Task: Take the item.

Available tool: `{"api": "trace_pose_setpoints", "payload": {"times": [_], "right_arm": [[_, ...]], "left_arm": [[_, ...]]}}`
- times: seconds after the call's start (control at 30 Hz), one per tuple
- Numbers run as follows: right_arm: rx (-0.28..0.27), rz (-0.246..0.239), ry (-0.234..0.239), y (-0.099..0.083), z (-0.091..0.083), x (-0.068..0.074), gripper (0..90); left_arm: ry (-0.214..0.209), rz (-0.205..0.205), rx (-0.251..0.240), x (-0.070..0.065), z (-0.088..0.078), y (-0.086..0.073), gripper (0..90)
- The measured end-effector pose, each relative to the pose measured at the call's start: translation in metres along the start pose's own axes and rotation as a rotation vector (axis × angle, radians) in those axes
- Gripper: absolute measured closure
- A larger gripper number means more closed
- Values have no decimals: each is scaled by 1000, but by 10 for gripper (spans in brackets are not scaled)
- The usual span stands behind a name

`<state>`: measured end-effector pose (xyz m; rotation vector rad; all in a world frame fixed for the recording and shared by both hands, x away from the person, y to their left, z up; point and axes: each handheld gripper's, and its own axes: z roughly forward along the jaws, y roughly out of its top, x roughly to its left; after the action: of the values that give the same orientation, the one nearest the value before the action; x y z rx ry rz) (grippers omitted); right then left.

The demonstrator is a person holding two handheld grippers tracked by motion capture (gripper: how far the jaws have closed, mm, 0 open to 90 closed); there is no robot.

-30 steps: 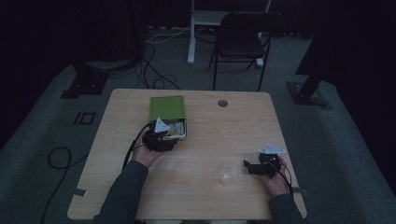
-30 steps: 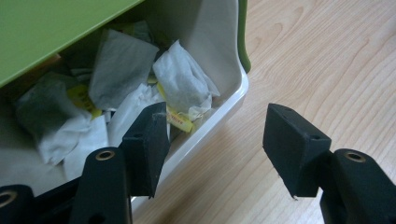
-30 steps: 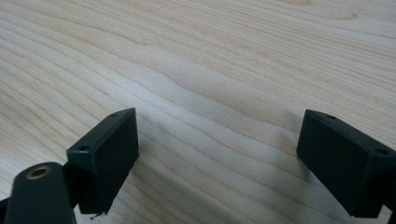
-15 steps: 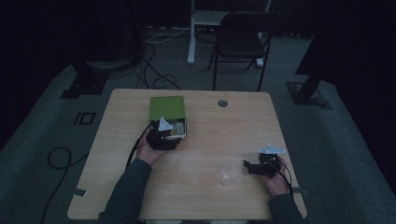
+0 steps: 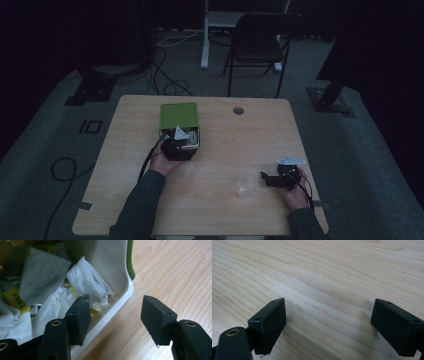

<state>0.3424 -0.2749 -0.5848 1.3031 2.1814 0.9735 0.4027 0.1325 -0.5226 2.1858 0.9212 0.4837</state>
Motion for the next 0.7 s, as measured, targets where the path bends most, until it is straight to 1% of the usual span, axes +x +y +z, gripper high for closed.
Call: {"api": "trace_pose_setpoints", "payload": {"times": [0.13,0.17,0.23,0.53,0.6,0.7], "right_arm": [[0,0,0,0,0,0,126],[0,0,0,0,0,0,126],[0,0,0,0,0,0,126],[-1,0,0,0,0,0,126],[-1,0,0,0,0,0,126],[-1,0,0,0,0,0,126]], "left_arm": [[3,0,4,-1,-1,-2,415],[-1,-10,-1,0,-2,-3,416],[-2,-14,-3,-1,-3,-4,417],[-2,-23,-14,-10,-9,-9,420],[2,-16,-10,-13,-10,-10,421],[-1,-18,-8,-16,-12,-11,420]]}}
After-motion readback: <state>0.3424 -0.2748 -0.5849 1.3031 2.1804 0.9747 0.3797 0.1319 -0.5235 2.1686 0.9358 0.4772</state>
